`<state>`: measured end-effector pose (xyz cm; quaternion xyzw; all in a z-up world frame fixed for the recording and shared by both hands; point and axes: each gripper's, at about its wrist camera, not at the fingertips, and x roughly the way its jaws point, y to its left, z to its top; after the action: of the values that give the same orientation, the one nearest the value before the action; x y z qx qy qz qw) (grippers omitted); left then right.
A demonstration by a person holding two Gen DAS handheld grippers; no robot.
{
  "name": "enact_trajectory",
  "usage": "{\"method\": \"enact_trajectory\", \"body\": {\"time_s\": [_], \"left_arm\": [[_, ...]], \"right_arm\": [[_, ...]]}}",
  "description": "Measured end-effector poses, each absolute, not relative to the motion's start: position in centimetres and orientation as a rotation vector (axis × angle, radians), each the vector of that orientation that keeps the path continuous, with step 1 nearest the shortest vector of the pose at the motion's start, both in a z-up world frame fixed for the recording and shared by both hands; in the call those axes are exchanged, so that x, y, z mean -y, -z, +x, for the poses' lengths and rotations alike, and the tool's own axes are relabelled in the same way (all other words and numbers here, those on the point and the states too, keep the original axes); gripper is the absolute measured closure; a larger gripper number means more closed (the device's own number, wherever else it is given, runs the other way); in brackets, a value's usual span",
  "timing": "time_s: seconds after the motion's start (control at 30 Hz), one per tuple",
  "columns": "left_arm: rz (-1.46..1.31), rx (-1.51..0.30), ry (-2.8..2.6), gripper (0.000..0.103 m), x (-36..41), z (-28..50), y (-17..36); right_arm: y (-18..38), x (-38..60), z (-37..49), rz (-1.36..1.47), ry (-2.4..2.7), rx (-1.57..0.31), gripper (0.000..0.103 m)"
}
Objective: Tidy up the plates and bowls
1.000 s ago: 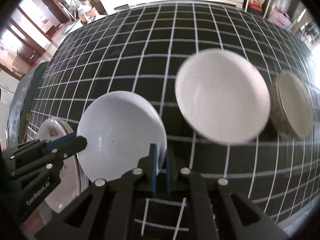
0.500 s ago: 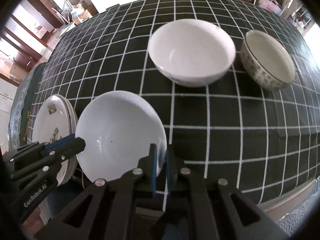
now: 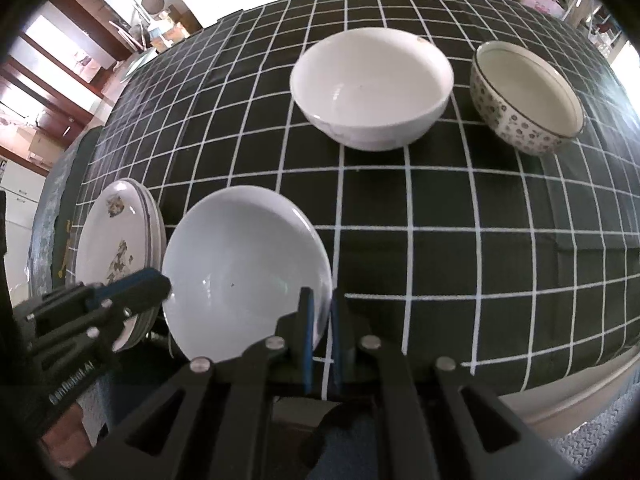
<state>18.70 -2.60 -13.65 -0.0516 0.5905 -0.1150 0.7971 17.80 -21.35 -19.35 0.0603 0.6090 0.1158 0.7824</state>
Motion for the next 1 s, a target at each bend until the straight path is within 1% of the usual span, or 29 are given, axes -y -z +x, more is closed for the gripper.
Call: {"method": "enact_trajectory", "body": {"time_s": [0.2,0.37,0.53,0.67,0.77,1.0], "left_arm": [[-0.119,-1.21,0.243,0.095,1.0,19.1,10.4],[-0.077,-1.149,0.274,0.095,2.2,20.3,7.1],[-0.017,-1.117,0.306,0.095,4.6,22.3,5.3],[0.023,-1.132,0.303,0.095,6.3,25.1,5.2],[0.029,-1.155,0.307,0.095,7.3,27.1,5.7],[-0.035,-1.249,0.325,0.095,8.9,32.3,8.8]], "right_arm": [[16.9,22.4,18.0,0.145,-0.265,-1.272,0.092],[14.4,23.8,19.6,0.135,-0.249,-1.226,0.092],[12.7,25.2,22.0,0.13,-0.223,-1.202,0.092],[12.3,26.9,24.0,0.176,-0.208,-1.217,0.092],[12.8,27.9,25.9,0.196,-0.18,-1.262,0.092],[14.1,29.0,29.4,0.192,-0.139,-1.308,0.092]]}}
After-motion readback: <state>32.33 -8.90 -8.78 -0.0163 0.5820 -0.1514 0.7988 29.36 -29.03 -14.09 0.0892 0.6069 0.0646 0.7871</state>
